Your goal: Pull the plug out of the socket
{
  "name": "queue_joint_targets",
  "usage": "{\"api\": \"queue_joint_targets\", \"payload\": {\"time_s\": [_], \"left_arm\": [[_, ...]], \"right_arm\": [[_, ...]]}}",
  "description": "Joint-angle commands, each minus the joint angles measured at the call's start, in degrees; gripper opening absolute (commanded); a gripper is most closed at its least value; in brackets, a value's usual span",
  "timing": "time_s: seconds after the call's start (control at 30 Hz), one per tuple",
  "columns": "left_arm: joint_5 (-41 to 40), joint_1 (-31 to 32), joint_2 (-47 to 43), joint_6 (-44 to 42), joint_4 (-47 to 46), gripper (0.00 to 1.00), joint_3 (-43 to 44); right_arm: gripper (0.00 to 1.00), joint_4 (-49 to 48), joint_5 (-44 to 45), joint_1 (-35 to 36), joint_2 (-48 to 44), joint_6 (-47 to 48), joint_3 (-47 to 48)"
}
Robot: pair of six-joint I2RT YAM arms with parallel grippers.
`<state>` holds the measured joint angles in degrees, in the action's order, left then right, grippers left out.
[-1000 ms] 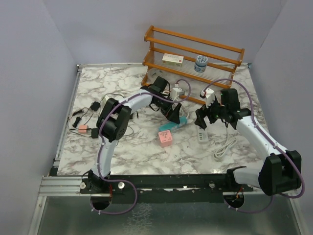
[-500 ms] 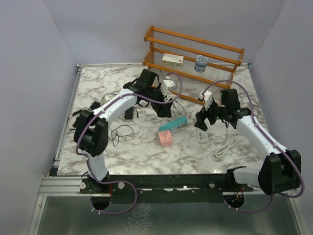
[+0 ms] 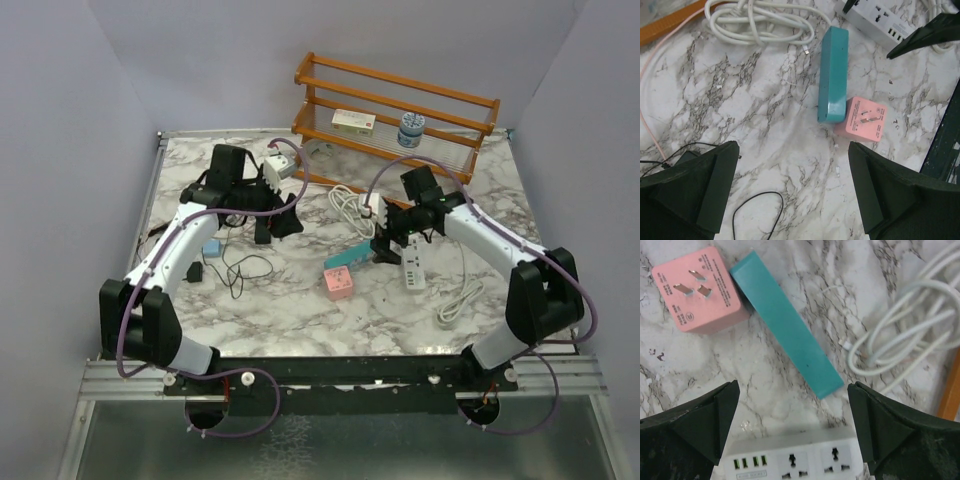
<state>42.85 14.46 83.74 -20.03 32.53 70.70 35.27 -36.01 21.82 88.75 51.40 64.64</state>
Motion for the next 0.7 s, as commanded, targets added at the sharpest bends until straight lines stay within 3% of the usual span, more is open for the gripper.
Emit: {"api": "queue_joint_targets", "payload": {"time_s": [0.0, 0.23, 0.27, 0.4, 0.57, 0.67], "left_arm": [[-0.60, -0.84, -3.52, -1.55, -1.01, 0.99, -1.72], [0.82, -1.84, -4.38, -0.65, -1.94, 0.99, -1.72], [0.91, -1.88, -4.46, -0.56, -2.02, 0.99, -1.66], [1.50, -2.05, -4.46, -0.45, -2.21, 0.99, -1.74], [1.86, -2.07, -4.64, -0.41, -2.30, 0.99, -2.03], [1.80, -2.07, -4.88, -0.47, -2.47, 0.99, -2.44]], "right_arm": [[0.97, 2.20, 5.64, 5.99, 6.14, 3.67, 3.02], [0.90, -1.73, 16.40, 12.66, 16.30, 1.03, 6.29], [0.86, -2.60, 17.07, 12.71, 17.27, 0.22, 6.81], [0.53, -4.27, 20.46, 12.72, 19.99, -3.64, 9.27], [0.39, -8.11, 28.39, 12.68, 20.95, -9.45, 9.71], [0.38, -7.89, 30.29, 12.69, 22.16, -12.04, 10.98]]}}
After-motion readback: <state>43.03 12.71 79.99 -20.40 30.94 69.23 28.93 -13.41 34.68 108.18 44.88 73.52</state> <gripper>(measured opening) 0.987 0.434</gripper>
